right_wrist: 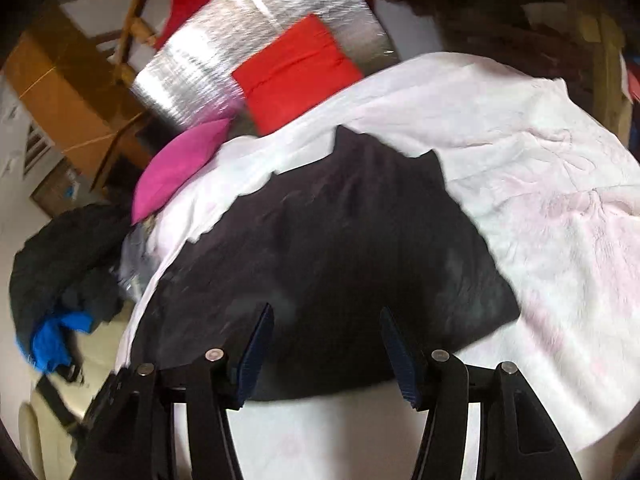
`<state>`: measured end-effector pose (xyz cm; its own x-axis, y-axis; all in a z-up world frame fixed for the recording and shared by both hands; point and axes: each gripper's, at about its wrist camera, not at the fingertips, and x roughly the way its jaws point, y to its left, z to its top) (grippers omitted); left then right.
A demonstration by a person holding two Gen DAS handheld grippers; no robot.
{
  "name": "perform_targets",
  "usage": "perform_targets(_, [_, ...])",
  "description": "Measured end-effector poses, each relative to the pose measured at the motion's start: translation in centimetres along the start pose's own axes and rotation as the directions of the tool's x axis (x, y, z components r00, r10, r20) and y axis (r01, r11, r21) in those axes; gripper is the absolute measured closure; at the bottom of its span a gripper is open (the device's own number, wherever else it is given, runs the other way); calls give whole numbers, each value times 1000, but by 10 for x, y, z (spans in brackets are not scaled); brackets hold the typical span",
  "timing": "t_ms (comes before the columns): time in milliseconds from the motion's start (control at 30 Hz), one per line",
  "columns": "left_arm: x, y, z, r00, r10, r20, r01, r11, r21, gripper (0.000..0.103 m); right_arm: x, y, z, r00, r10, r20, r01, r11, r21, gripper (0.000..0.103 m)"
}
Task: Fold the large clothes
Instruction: 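Lay the folded jacket down and open both grippers beside it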
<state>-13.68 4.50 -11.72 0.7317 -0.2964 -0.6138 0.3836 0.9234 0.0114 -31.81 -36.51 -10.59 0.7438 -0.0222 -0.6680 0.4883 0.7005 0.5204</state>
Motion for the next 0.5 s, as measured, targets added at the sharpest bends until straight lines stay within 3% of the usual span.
perform_targets(100, [9, -2, -2, 1000, 7, -23, -6, 1000, 8, 35, 32, -21, 6, 995, -71, -64, 75, 995, 64, 46])
perform_targets(167, [15, -3, -4, 999, 8, -43, -8, 1000, 10, 35, 46, -31, 6, 992, -67, -108, 78, 992, 101, 47])
perform_targets(367, [26, -7, -9, 997, 21, -76, -20, 1000, 24, 35, 36, -16, 13, 992, -110, -59, 112, 993, 35, 47])
perform_targets(500, [32, -10, -9, 996, 29, -84, -27, 999, 33, 35, 32, -1, 27, 996, -88, 7, 88, 996, -3, 47])
